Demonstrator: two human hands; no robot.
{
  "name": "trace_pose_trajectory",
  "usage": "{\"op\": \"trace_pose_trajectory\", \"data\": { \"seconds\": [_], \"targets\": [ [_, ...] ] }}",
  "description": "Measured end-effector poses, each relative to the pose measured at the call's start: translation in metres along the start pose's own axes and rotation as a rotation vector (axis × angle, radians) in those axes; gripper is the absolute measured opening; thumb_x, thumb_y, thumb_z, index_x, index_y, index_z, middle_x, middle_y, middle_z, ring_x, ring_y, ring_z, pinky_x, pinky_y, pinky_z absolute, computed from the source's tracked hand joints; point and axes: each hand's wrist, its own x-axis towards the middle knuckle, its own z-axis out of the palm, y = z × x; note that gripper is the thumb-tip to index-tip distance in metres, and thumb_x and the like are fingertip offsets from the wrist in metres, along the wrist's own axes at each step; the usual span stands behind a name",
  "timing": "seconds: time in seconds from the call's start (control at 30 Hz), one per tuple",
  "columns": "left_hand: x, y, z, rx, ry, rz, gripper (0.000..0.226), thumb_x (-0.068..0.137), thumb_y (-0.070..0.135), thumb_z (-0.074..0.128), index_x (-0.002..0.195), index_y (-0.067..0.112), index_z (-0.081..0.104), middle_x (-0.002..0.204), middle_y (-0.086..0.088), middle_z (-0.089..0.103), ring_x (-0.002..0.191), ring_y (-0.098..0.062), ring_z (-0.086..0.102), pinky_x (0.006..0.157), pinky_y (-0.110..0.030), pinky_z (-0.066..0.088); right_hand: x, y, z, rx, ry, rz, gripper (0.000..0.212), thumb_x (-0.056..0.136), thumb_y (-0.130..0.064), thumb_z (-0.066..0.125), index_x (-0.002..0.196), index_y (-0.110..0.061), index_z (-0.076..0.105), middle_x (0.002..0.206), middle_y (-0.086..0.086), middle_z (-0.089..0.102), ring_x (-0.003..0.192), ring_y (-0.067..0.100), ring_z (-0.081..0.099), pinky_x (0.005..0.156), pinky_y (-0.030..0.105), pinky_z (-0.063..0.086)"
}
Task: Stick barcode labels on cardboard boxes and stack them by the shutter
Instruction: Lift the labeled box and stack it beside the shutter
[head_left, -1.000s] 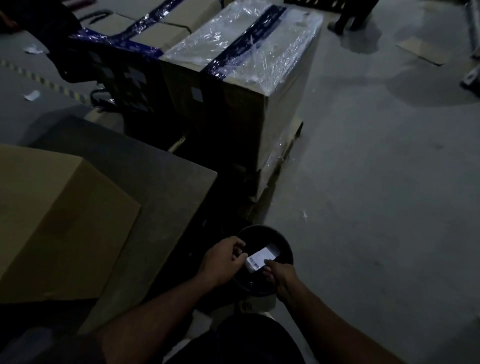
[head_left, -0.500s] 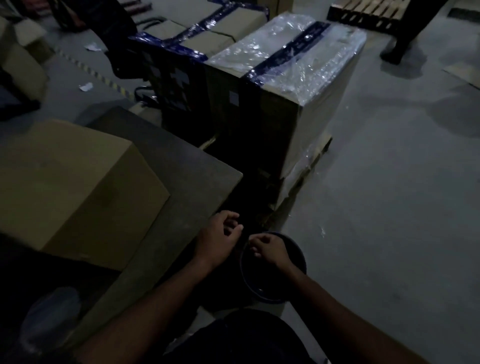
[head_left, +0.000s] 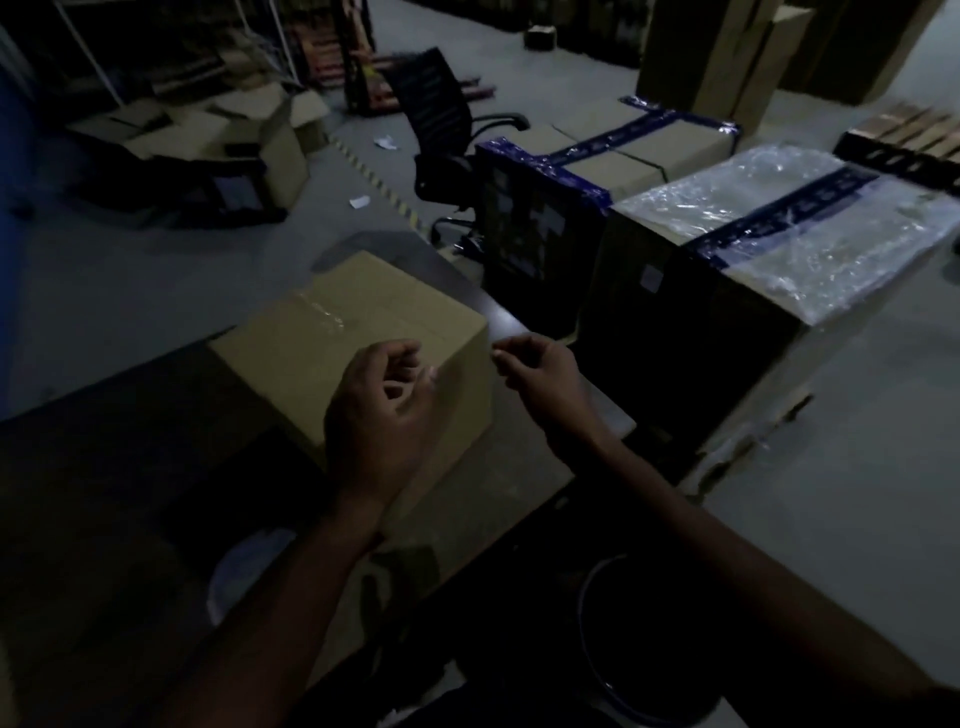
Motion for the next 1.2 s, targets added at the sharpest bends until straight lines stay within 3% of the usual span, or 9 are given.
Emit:
{"op": "trace_pose_trajectory", "data": {
  "seconds": [0.17,0.27,0.37,0.53,0.7,0.8,0.9,1.07,1.2],
  "targets": [
    [0.011,-0.049,-0.041,0.119,-0.076,-0.050,0.035,0.082,0.046,0.070,0.112,0.031,0.062,0.108,0.012,0.053,0.100,-0.014,0.056,0.080,-0.043,0.057,0.032,-0.010,0.045,-0.147,0.056,-0.051,0.013,0.088,-0.013,0.068,0.100,-0.010,0.070,0.095,-0.001,0.071,0.083,0.002,0.065,0.071,0.016,0.051],
    [0.014,-0.077,-0.052,0.059,-0.265,-0.100,0.063,0.068,0.067,0.071,0.119,0.033,0.060,0.120,0.015,0.045,0.115,-0.015,0.053,0.091,-0.037,0.056,0.045,-0.013,0.063,-0.272,0.068,-0.107,0.010,0.089,-0.013,0.066,0.098,-0.015,0.070,0.087,-0.010,0.067,0.074,-0.010,0.062,0.062,0.009,0.046],
    [0.018,-0.100,-0.054,0.254,-0.330,0.035,0.073,0.065,0.081,0.062,0.119,0.032,0.062,0.122,0.012,0.047,0.116,-0.012,0.049,0.102,-0.041,0.042,0.057,-0.011,0.076,-0.447,0.144,-0.173,0.010,0.086,-0.015,0.066,0.093,-0.020,0.071,0.078,-0.018,0.054,0.072,-0.007,0.060,0.063,0.020,0.048],
    [0.037,-0.121,-0.059,0.253,-0.305,0.107,0.061,0.068,0.072,0.064,0.111,0.029,0.068,0.121,0.010,0.051,0.113,-0.012,0.049,0.098,-0.046,0.044,0.079,0.008,0.088,-0.697,0.176,-0.115,0.027,0.082,-0.038,0.067,0.107,-0.028,0.065,0.117,-0.002,0.052,0.118,0.021,0.041,0.091,0.039,0.035],
    [0.067,-0.145,-0.071,0.082,-0.125,-0.122,0.085,0.065,0.038,0.088,0.137,0.015,0.050,0.143,-0.003,0.035,0.127,-0.017,0.041,0.104,-0.041,0.043,0.085,0.015,0.103,-0.564,0.185,-0.082,0.048,0.083,-0.043,0.067,0.125,-0.024,0.051,0.127,-0.001,0.051,0.116,0.018,0.049,0.094,0.048,0.048],
    [0.085,-0.154,-0.074,-0.006,-0.087,-0.447,0.101,0.076,0.033,0.084,0.155,0.018,0.023,0.158,-0.009,0.023,0.140,-0.026,0.031,0.105,-0.041,0.035,0.091,0.023,0.113,-0.451,0.204,0.001,0.071,0.081,-0.052,0.068,0.136,-0.017,0.041,0.130,0.002,0.055,0.109,0.017,0.057,0.087,0.043,0.055],
    [0.099,-0.165,-0.066,-0.164,-0.206,-0.632,0.098,0.082,0.047,0.073,0.158,0.026,0.015,0.157,-0.010,0.032,0.139,-0.029,0.038,0.106,-0.046,0.041,0.096,0.031,0.120,-0.379,0.195,0.016,0.059,0.081,-0.063,0.060,0.122,-0.023,0.049,0.115,-0.002,0.060,0.099,0.013,0.060,0.080,0.042,0.057],
    [0.125,-0.161,-0.046,-0.174,-0.156,-0.601,0.080,0.092,0.046,0.059,0.157,0.022,0.019,0.153,-0.009,0.040,0.136,-0.028,0.043,0.103,-0.042,0.042,0.134,0.031,0.117,-0.272,0.174,0.000,0.046,0.086,-0.057,0.059,0.121,-0.027,0.052,0.114,-0.006,0.063,0.100,0.011,0.061,0.081,0.039,0.057],
    [0.165,-0.156,-0.018,-0.157,-0.076,-0.556,0.065,0.097,0.050,0.045,0.154,0.023,0.028,0.146,-0.006,0.048,0.123,-0.020,0.052,0.093,-0.038,0.049,0.193,0.015,0.101,-0.260,0.143,0.004,0.051,0.090,-0.047,0.060,0.132,-0.018,0.051,0.115,-0.005,0.063,0.099,0.010,0.060,0.070,0.014,0.047]
  ]
}}
